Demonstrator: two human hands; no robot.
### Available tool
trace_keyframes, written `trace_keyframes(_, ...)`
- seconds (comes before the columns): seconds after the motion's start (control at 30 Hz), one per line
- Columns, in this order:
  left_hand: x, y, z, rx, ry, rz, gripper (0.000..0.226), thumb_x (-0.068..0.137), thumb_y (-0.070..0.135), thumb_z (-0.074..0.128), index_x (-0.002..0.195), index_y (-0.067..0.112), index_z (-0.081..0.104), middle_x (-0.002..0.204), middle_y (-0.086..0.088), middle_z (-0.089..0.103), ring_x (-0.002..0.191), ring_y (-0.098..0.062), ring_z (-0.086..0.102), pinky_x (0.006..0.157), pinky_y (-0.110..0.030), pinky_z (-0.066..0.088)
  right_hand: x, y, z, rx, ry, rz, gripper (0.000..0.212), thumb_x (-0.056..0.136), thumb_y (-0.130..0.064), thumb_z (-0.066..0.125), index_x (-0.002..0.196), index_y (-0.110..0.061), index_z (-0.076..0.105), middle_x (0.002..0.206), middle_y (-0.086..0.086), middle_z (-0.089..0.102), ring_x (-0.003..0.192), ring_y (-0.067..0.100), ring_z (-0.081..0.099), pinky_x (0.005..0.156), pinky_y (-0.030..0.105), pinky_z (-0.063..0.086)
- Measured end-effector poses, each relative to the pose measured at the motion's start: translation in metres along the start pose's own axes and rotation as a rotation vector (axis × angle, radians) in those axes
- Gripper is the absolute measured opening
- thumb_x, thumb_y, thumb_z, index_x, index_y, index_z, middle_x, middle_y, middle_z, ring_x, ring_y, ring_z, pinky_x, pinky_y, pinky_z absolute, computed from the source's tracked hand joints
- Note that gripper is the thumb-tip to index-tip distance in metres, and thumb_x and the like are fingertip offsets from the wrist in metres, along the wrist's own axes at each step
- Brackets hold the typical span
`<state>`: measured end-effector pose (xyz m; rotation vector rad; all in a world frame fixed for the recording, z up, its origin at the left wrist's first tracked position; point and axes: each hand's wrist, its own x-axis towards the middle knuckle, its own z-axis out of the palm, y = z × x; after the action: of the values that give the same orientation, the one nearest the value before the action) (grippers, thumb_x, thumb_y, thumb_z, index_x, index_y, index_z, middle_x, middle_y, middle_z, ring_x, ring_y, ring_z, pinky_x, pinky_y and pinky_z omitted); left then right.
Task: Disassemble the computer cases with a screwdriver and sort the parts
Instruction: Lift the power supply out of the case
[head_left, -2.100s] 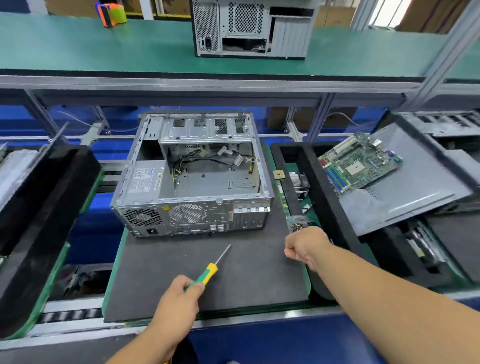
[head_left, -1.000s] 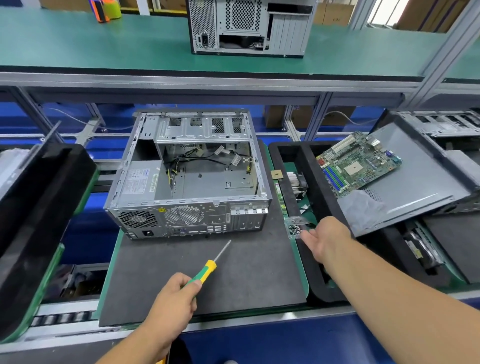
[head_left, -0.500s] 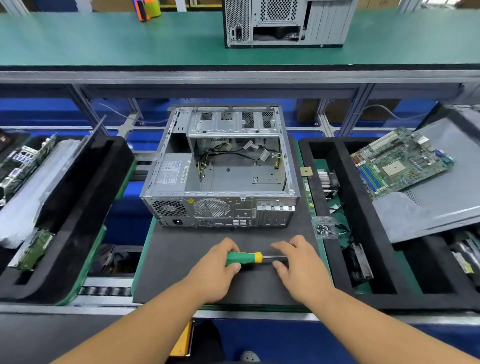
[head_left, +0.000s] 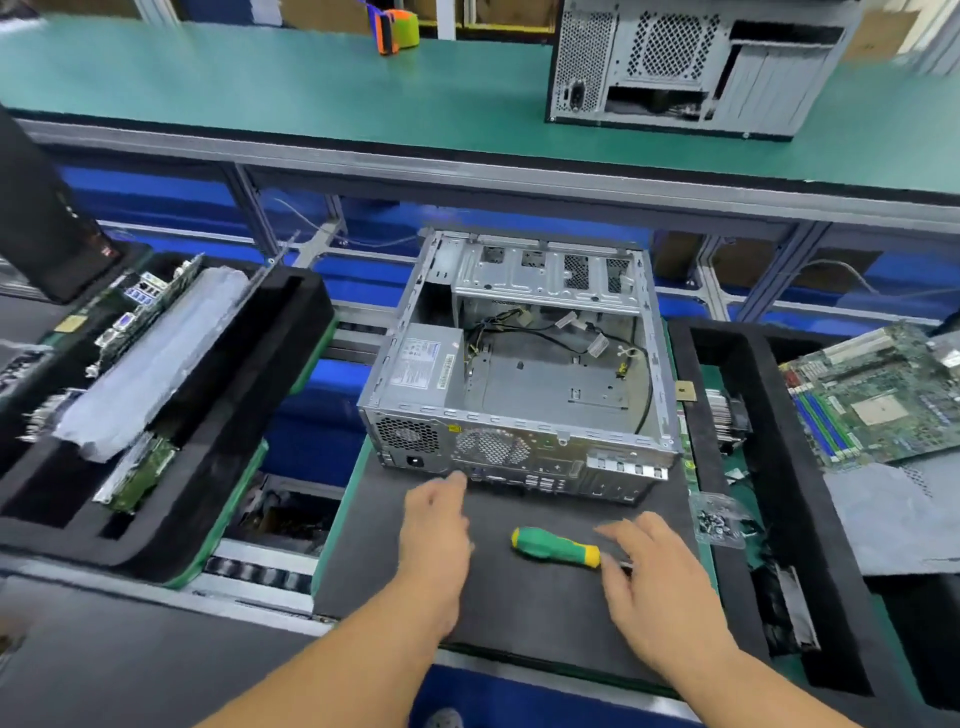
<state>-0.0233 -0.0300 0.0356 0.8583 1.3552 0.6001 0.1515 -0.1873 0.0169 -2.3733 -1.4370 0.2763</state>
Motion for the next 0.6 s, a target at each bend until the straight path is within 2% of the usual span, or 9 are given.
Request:
trace_keyframes(0.1,0.006,0.053,-0.017,-0.452,0.044,-0.166,0.064,0.090,0.065,0.067,0.140,0.028,0.052,0.131,-0.006,0.059,0.121,-0.026,0.059,0.104,-0.045,0.050,0.033,-0.057,-0.030,0.287,0.120,-0.146,0.025,0.091,-0.033,0.059,0.114,-0.038,0.067,0.101,-0.024,0.051,0.093,0.004,0.058,0.079,0.021,0.048)
trace_keyframes(0.17,0.009,0.086,-0.022,-0.517,0.015,-0.224,0.082,0.086,0.068,0.070,0.150,0.023,0.046,0.152,-0.010,0.050,0.131,-0.026,0.054,0.111,-0.043,0.045,0.073,-0.094,-0.047,0.444,0.173,-0.184,0.025,0.089,-0.034,0.058,0.112,-0.041,0.065,0.102,-0.024,0.052,0.095,0.004,0.059,0.080,0.018,0.048)
trace_keyframes(0.23,0.015,0.111,-0.020,-0.504,0.020,-0.240,0.076,0.085,0.063,0.074,0.143,0.020,0.052,0.131,-0.008,0.067,0.105,-0.025,0.067,0.088,-0.036,0.057,0.122,-0.127,-0.056,0.503,0.155,-0.172,0.033,0.088,-0.036,0.059,0.121,-0.040,0.063,0.112,-0.021,0.052,0.104,0.004,0.057,0.089,0.025,0.051)
trace_keyframes(0.27,0.016,0.121,-0.018,-0.508,0.022,-0.250,0.072,0.086,0.060,0.076,0.140,0.018,0.054,0.111,-0.007,0.074,0.084,-0.026,0.070,0.070,-0.033,0.060,0.146,-0.140,-0.056,0.491,0.100,-0.147,0.039,0.089,-0.038,0.061,0.129,-0.037,0.060,0.121,-0.013,0.052,0.108,0.009,0.058,0.094,0.035,0.053)
trace_keyframes(0.3,0.018,0.128,-0.016,-0.498,0.024,-0.266,0.071,0.087,0.057,0.077,0.141,0.017,0.053,0.108,-0.006,0.075,0.077,-0.028,0.070,0.061,-0.035,0.059,0.168,-0.152,-0.055,0.458,0.027,-0.115,0.047,0.092,-0.041,0.063,0.137,-0.035,0.054,0.131,-0.005,0.050,0.112,0.017,0.059,0.095,0.042,0.053)
trace_keyframes(0.37,0.024,0.136,-0.011,-0.451,0.046,-0.332,0.072,0.086,0.052,0.079,0.145,0.024,0.049,0.132,-0.003,0.065,0.102,-0.031,0.066,0.080,-0.044,0.058,0.204,-0.171,-0.046,0.421,-0.110,-0.047,0.063,0.094,-0.049,0.065,0.150,-0.034,0.040,0.149,0.005,0.040,0.121,0.027,0.056,0.099,0.039,0.049)
trace_keyframes(0.4,0.029,0.136,-0.009,-0.443,0.064,-0.356,0.063,0.086,0.047,0.081,0.138,0.025,0.053,0.129,-0.001,0.064,0.106,-0.031,0.064,0.085,-0.044,0.057,0.216,-0.178,-0.038,0.440,-0.162,-0.016,0.072,0.093,-0.051,0.066,0.156,-0.034,0.033,0.156,0.005,0.034,0.130,0.028,0.051,0.103,0.036,0.043)
trace_keyframes(0.47,0.037,0.130,-0.007,-0.458,0.083,-0.357,0.041,0.085,0.030,0.081,0.117,0.019,0.059,0.108,-0.003,0.069,0.091,-0.027,0.065,0.077,-0.038,0.056,0.230,-0.187,-0.022,0.495,-0.242,0.027,0.088,0.092,-0.054,0.068,0.162,-0.032,0.020,0.166,0.005,0.023,0.145,0.029,0.038,0.113,0.038,0.034)
trace_keyframes(0.6,0.049,0.115,-0.005,-0.505,0.123,-0.282,0.049,0.084,0.024,0.084,0.126,0.013,0.063,0.116,-0.004,0.068,0.090,-0.018,0.061,0.088,-0.032,0.045,0.232,-0.188,0.009,0.560,-0.349,0.059,0.098,0.091,-0.048,0.073,0.164,-0.036,0.008,0.169,0.004,0.018,0.151,0.028,0.028,0.120,0.042,0.029)
